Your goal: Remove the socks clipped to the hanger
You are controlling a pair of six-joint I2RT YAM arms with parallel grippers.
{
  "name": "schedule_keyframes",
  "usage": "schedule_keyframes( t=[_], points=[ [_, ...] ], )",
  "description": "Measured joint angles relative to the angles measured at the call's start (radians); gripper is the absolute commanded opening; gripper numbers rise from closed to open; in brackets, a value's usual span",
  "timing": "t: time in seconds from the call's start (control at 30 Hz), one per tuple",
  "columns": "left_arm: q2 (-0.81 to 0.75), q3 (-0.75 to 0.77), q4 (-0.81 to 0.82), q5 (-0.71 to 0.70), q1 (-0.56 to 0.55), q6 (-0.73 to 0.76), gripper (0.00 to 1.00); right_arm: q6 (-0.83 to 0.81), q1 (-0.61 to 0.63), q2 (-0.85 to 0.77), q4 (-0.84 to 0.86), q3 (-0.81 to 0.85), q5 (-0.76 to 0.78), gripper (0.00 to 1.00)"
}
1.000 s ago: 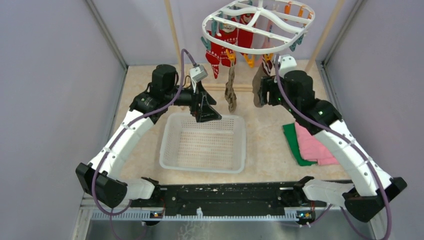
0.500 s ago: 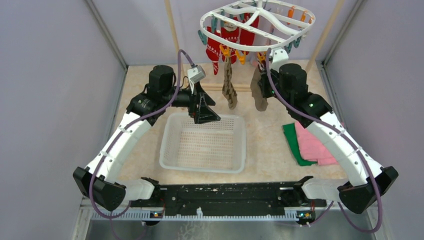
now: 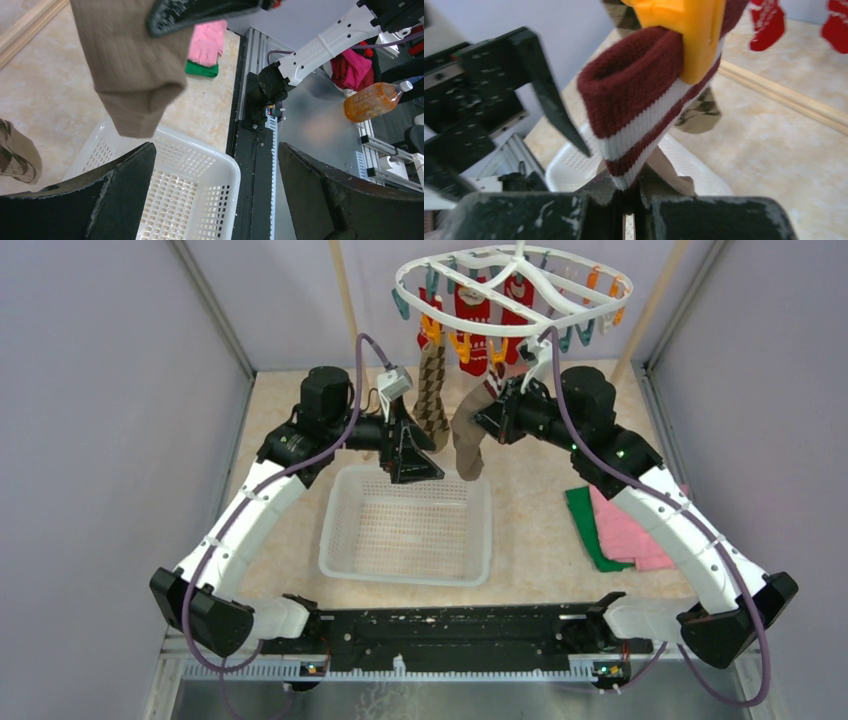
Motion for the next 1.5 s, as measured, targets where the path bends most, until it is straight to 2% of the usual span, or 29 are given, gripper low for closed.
schedule_keyframes(
  t=[0.33,0.4,0.5,0.67,0.8,0.83,0.97,1.1,1.33,1.5],
  points=[
    [0.107,0.018,0.096,0.0,0.0,-0.072,0.98,0.105,0.056,0.005,0.058,0.002,-0.094,0.05],
    [0.117,0.018,0.106,0.003,0.0,-0.08,0.94,0.123,0.059,0.008,0.066,0.002,-0.116,0.06],
    [0.122,0.018,0.12,0.01,0.0,-0.089,0.75,0.146,0.06,0.014,0.071,0.002,-0.142,0.1],
    [0.132,0.021,0.154,0.027,0.0,-0.113,0.25,0.167,0.06,0.016,0.077,0.002,-0.166,0.18],
    [0.133,0.021,0.182,0.03,0.0,-0.131,0.02,0.18,0.06,0.011,0.079,-0.005,-0.171,0.35],
    [0.133,0.021,0.19,0.03,0.0,-0.134,0.0,0.181,0.06,0.009,0.08,-0.009,-0.169,0.4],
    [0.133,0.021,0.198,0.027,0.0,-0.14,0.0,0.17,0.06,-0.004,0.054,-0.009,-0.139,0.56],
    [0.13,0.021,0.197,0.021,0.0,-0.14,0.0,0.116,0.06,-0.025,-0.04,0.012,-0.043,0.67],
    [0.11,0.019,0.198,-0.005,0.0,-0.139,0.0,-0.015,0.057,-0.019,-0.181,0.187,0.127,0.72],
    [0.103,-0.006,0.197,-0.02,0.0,-0.14,0.0,-0.086,0.057,0.058,-0.176,0.367,0.192,0.72]
  ],
)
